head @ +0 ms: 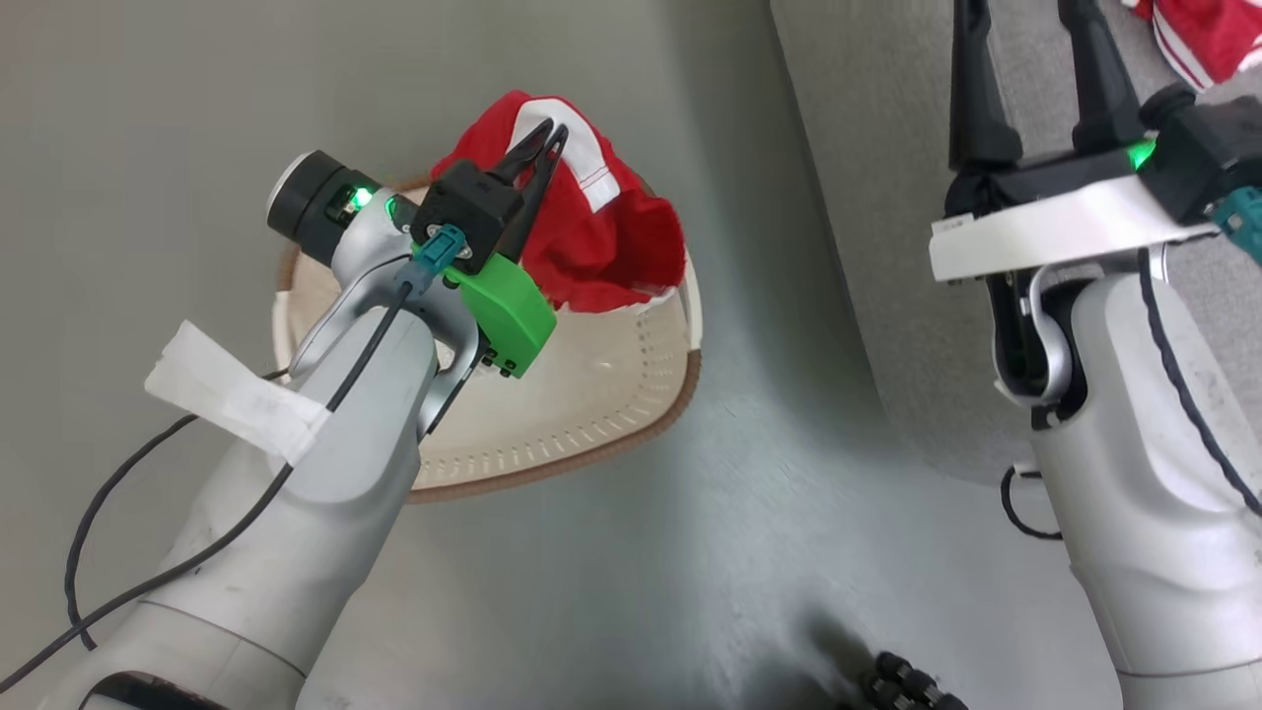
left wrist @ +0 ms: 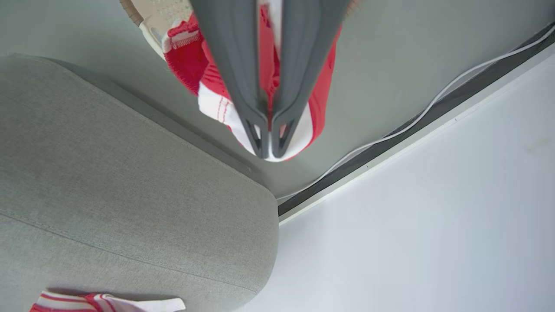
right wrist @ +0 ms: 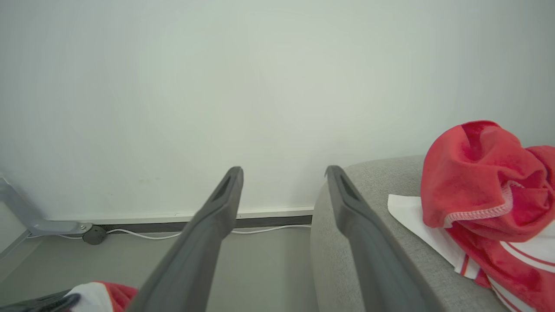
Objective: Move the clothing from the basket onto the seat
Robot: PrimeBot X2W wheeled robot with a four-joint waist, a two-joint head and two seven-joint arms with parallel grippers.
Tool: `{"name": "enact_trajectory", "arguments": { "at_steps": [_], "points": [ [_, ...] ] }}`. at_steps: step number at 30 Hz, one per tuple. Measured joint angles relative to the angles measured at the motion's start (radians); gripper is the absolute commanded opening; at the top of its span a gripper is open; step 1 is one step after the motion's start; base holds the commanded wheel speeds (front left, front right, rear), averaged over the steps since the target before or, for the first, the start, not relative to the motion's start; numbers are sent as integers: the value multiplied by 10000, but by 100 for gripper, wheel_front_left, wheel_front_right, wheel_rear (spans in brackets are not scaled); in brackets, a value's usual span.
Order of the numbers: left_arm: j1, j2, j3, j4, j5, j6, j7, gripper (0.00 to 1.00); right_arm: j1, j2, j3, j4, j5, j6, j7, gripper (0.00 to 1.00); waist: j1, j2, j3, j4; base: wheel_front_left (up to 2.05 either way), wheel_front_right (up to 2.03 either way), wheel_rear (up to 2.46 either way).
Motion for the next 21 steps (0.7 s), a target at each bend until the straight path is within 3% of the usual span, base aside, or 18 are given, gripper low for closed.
{"name": "enact_trajectory", "arguments": {
  "at_steps": [21],
  "points": [
    [681,-90,550,-585,-909,-8,-12,0,1671,-184,326,1216,-136,623,0,100,0,0,-2967,1752,0,0,0]
  ]
}}
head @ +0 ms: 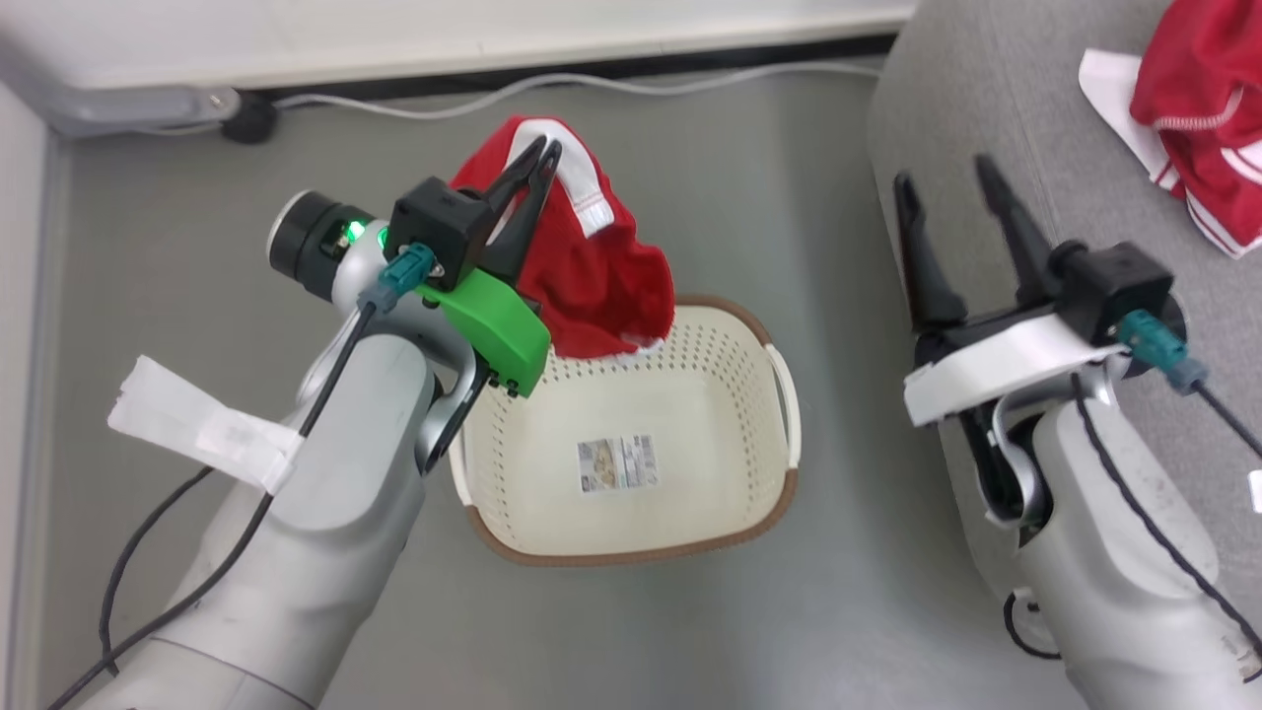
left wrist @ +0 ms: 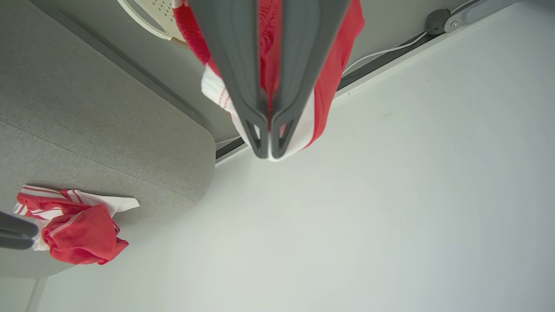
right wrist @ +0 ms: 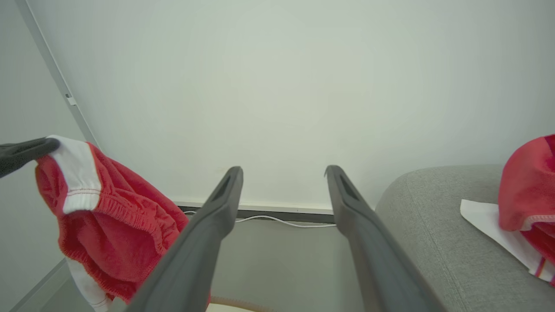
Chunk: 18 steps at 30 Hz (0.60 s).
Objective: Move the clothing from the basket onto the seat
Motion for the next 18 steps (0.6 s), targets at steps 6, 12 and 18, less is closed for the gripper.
{"name": "enact_trajectory", "arguments": {
  "at_steps": [6,12,18],
  "points": [
    [441,-19,-102,-63,-125,-2,0,0,406,25,568,692,-2,439,2,100,0,0,-882,442,0,0,0],
    [902,-23,-305,-134,-372,-2,15,0,755,167,1306,1484,-33,838,2,100,0,0,-1785,771,0,0,0],
    [1255,-23,-681,-558,-458,-2,261,0,1044,380,2088,2008,-59,1051,69,100,-1,0,-2668,985,0,0,0]
  ]
}}
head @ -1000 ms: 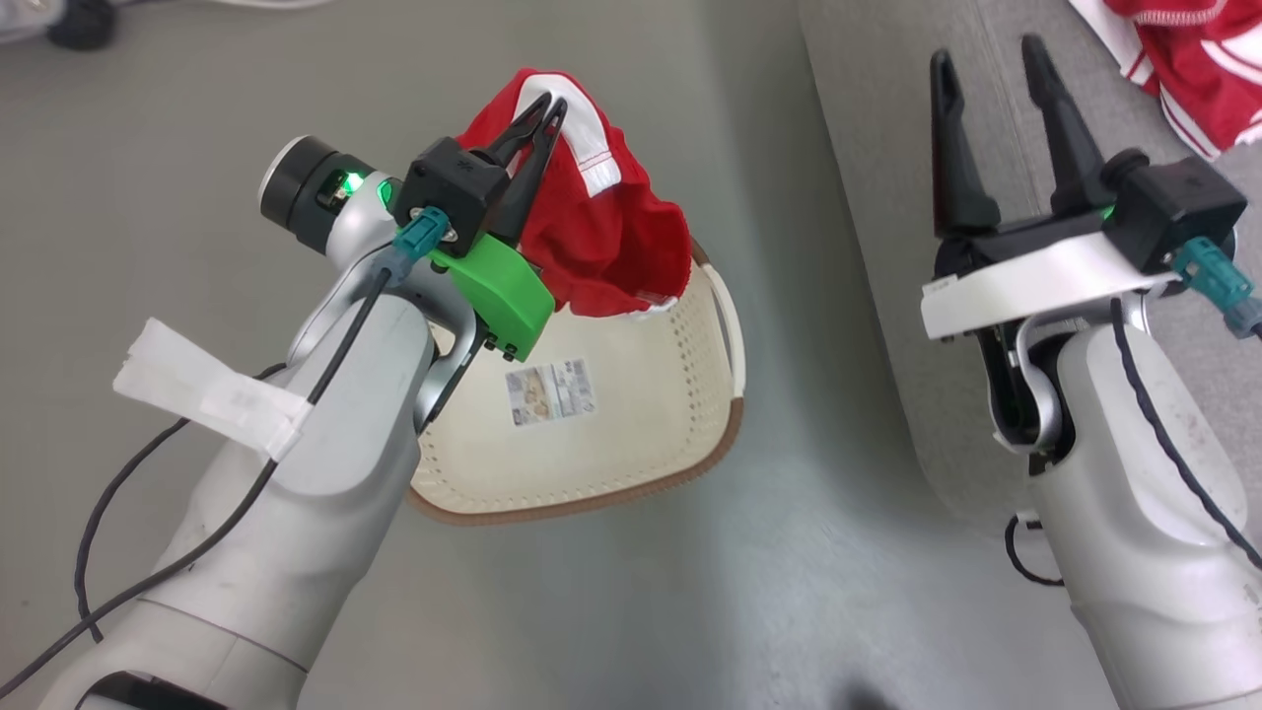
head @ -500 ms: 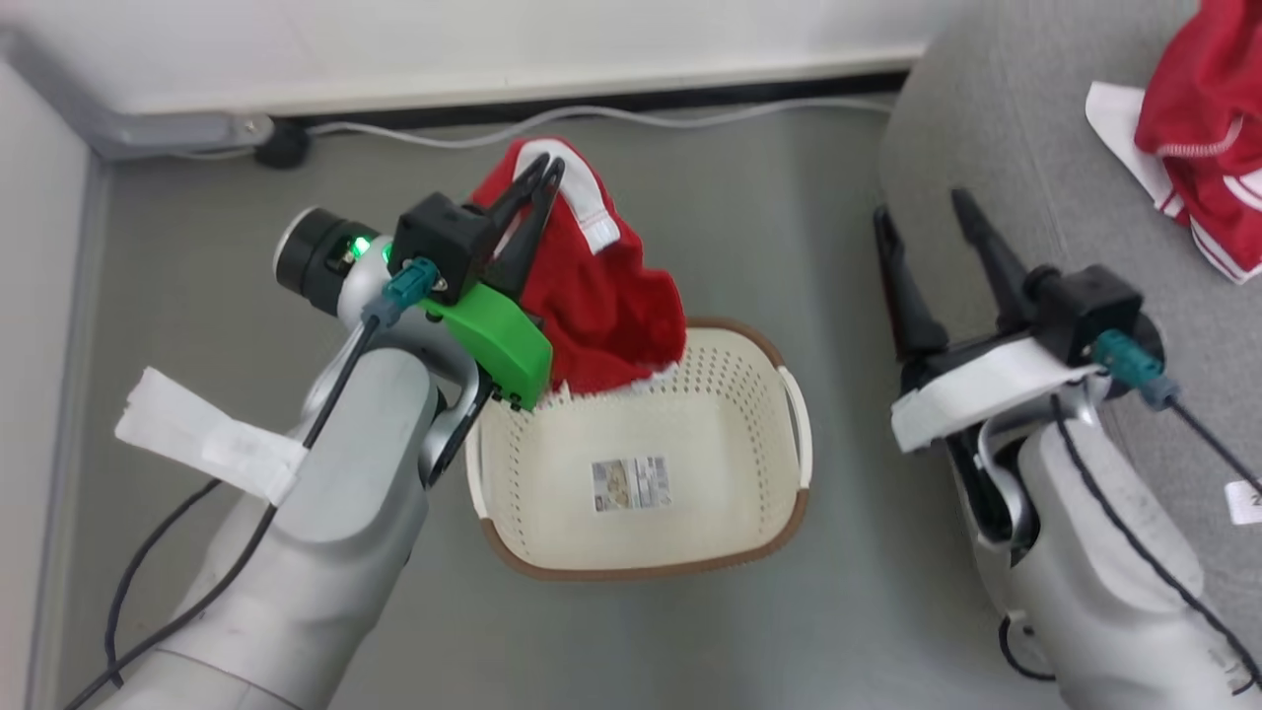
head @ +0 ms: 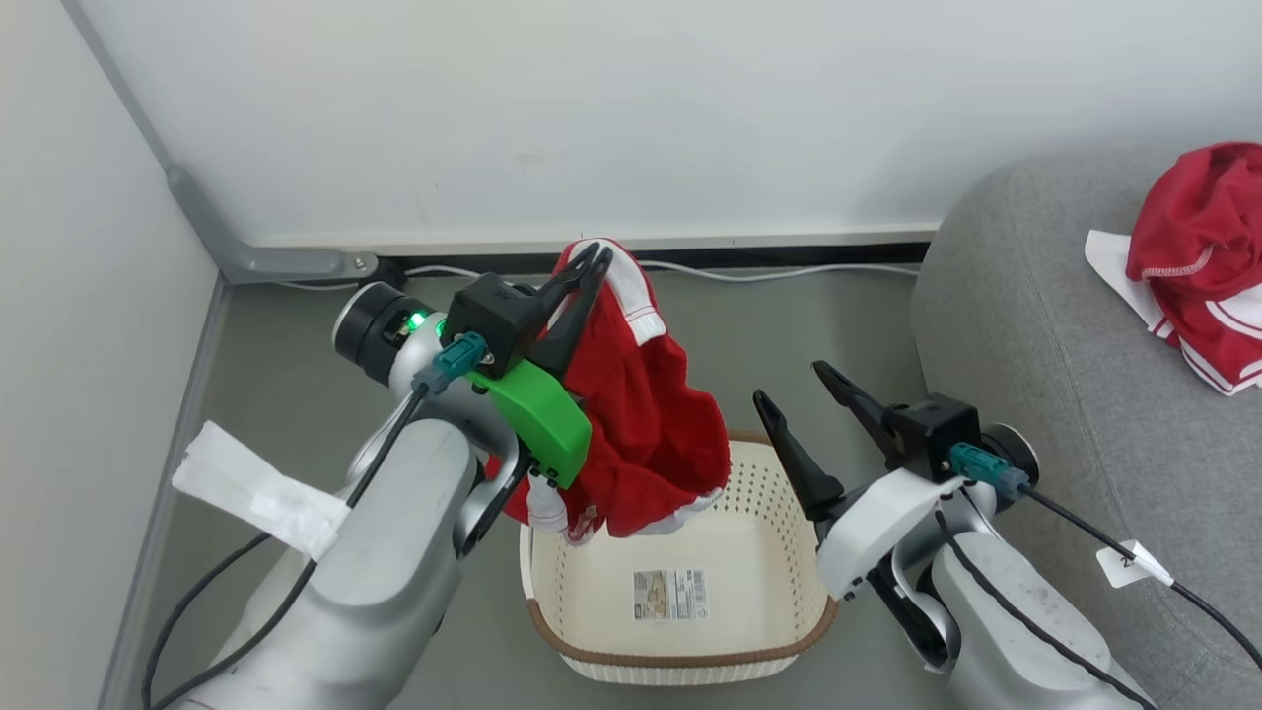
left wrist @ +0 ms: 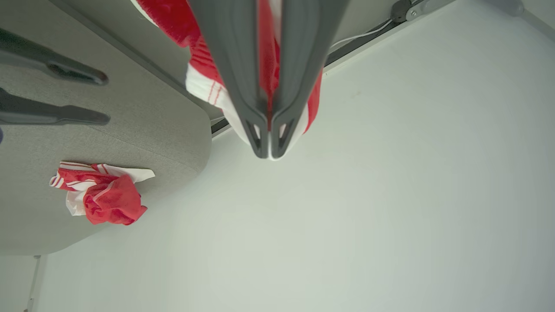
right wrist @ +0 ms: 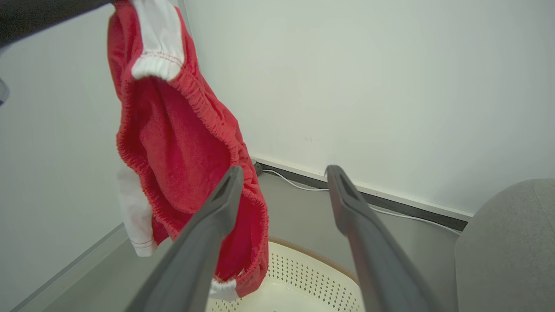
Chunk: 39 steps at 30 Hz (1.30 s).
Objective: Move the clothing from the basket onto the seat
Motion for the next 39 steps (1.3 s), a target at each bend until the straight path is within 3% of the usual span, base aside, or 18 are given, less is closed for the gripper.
{"name": "enact_trajectory", "arguments": {
  "at_steps": [11,23,24,25,26,27,36,37,38,39],
  "points": [
    [105,-27,-545,-1283,-159,-2,491,0,-121,105,957,869,-297,119,299,100,0,0,-737,554,0,0,0],
    [246,-29,-999,-2708,-263,-2,918,0,-468,180,1051,1973,-322,174,364,100,0,0,-729,1081,0,0,0],
    [249,-29,-1001,-2803,-280,-2,986,0,-499,182,1085,2065,-301,174,374,62,0,0,-719,1121,0,0,0],
    [259,-29,-1001,-2884,-337,-2,989,0,-540,188,1101,2121,-272,174,374,38,1,0,-709,1156,0,0,0],
    [287,-29,-982,-2963,-418,0,993,0,-608,192,1141,2173,-267,174,374,27,0,0,-698,1185,0,0,0],
    [337,-27,-961,-3018,-510,10,1035,0,-679,205,1164,2201,-240,176,372,0,0,0,-687,1201,0,0,0],
    [1148,364,-291,-3114,-788,556,1348,0,-930,228,1197,2288,316,261,278,0,1,0,-629,966,0,0,0],
    [1276,422,-199,-3112,-846,610,1350,7,-985,228,1195,2272,370,263,270,0,1,0,-621,903,0,0,0],
    [1396,472,-127,-3103,-876,683,1350,31,-1050,228,1183,2232,412,263,268,0,1,0,-613,837,0,0,0],
    [1518,529,-54,-3103,-882,759,1350,47,-1113,226,1172,2182,464,263,253,0,1,0,-605,768,0,0,0]
  ]
}}
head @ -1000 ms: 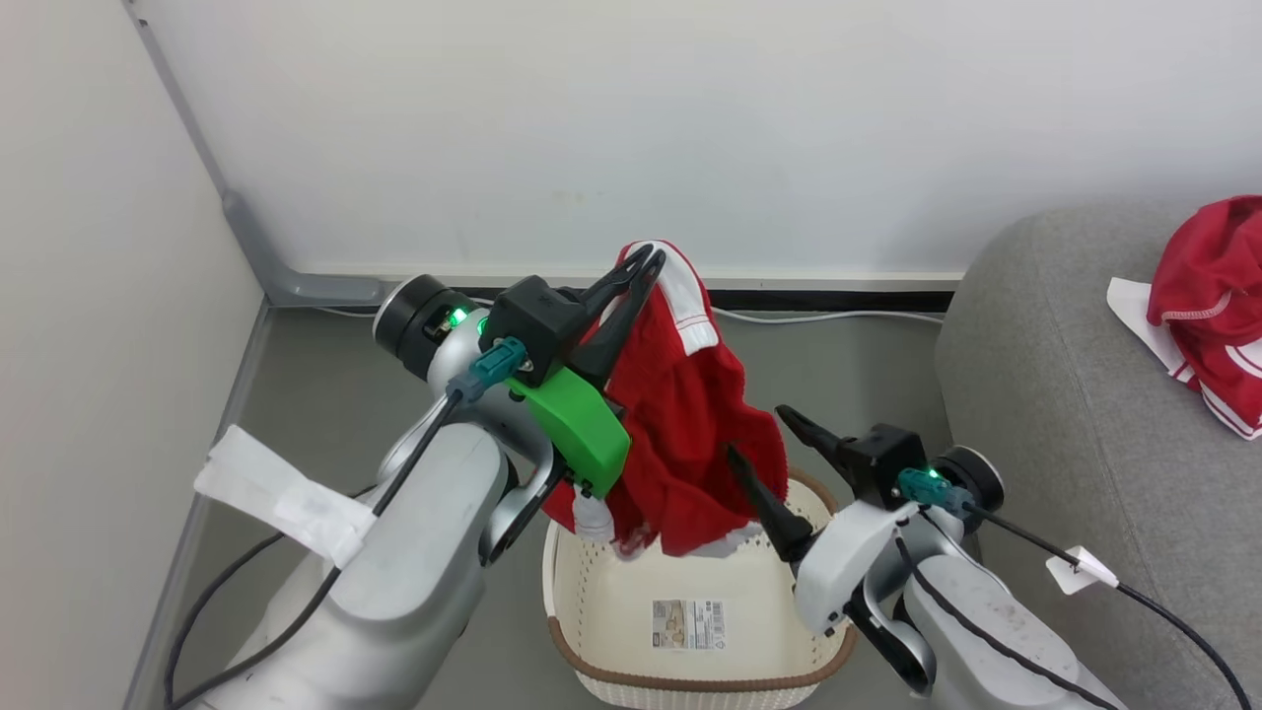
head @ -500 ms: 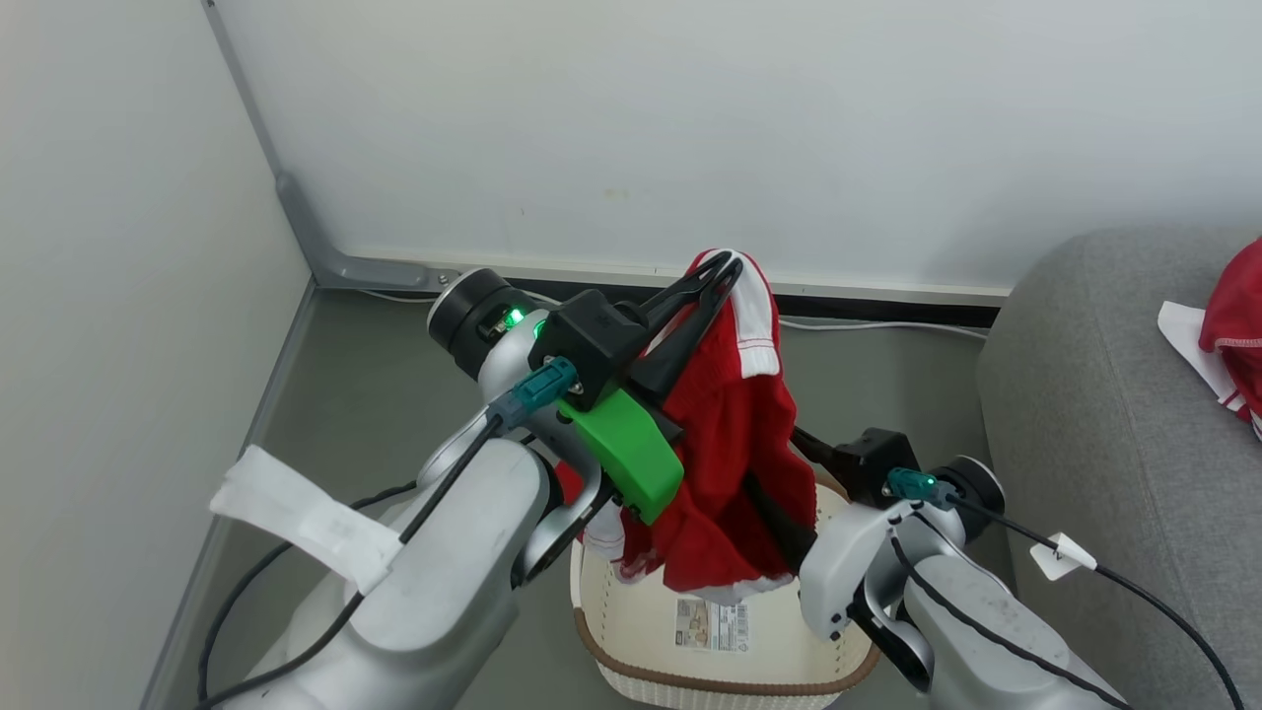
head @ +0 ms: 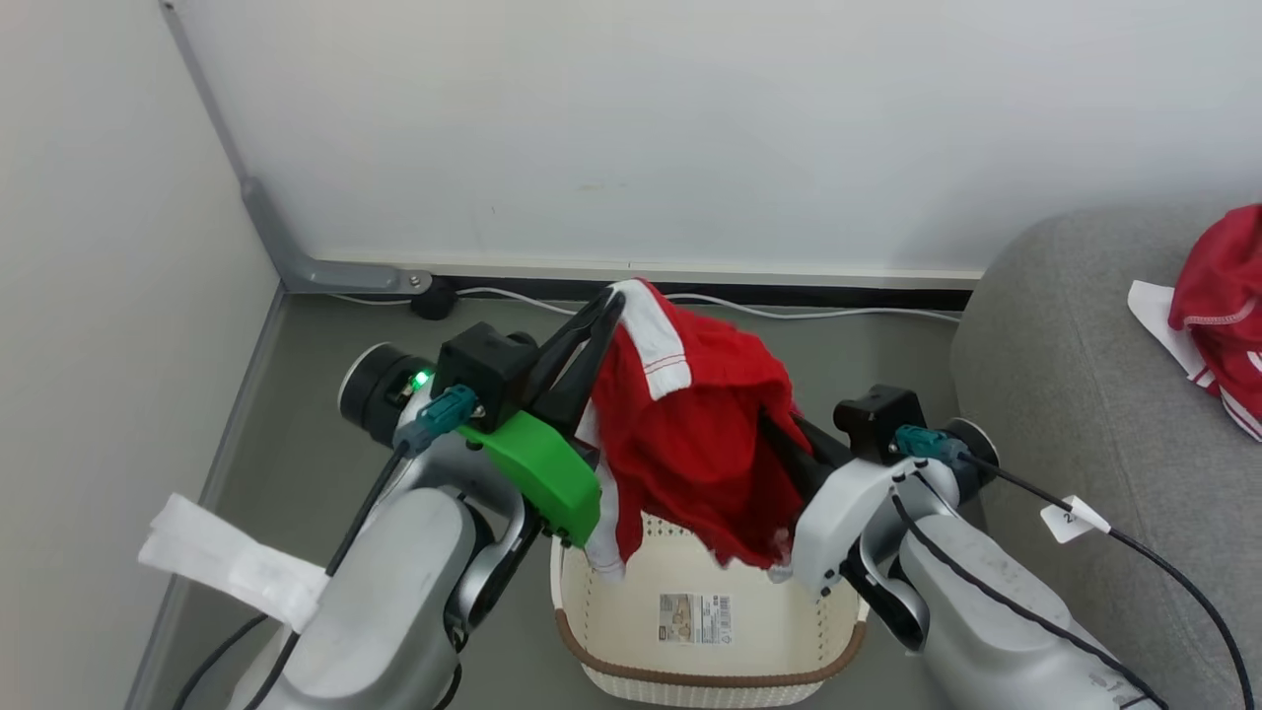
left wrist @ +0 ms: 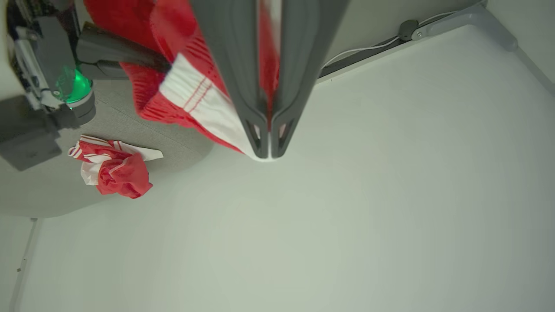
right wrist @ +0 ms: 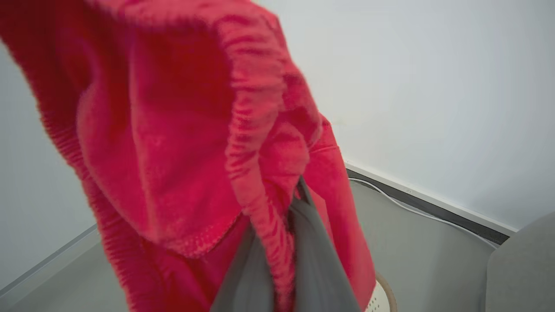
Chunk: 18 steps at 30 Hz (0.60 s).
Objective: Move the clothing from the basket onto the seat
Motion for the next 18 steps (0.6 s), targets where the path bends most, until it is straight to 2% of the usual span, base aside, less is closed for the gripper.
{"name": "enact_trajectory", "arguments": {
  "at_steps": [1,2,14,18],
  "points": [
    [122,44,82,0,-54,61,-15,85,-63,2,-12,-56,38,0,-25,0,0,0,9,-77,0,0,0],
    [228,77,155,-2,-157,117,-19,100,-132,0,-17,-102,58,0,-29,0,0,0,17,-156,0,0,0],
    [1249,100,397,-105,-508,418,-499,100,-756,-35,-255,-895,38,-6,-119,0,0,0,106,-1244,0,0,0],
    [1552,113,370,-182,-527,418,-669,100,-818,-293,-410,-1239,-25,-104,-157,0,0,0,144,-1707,0,0,0]
  ]
}}
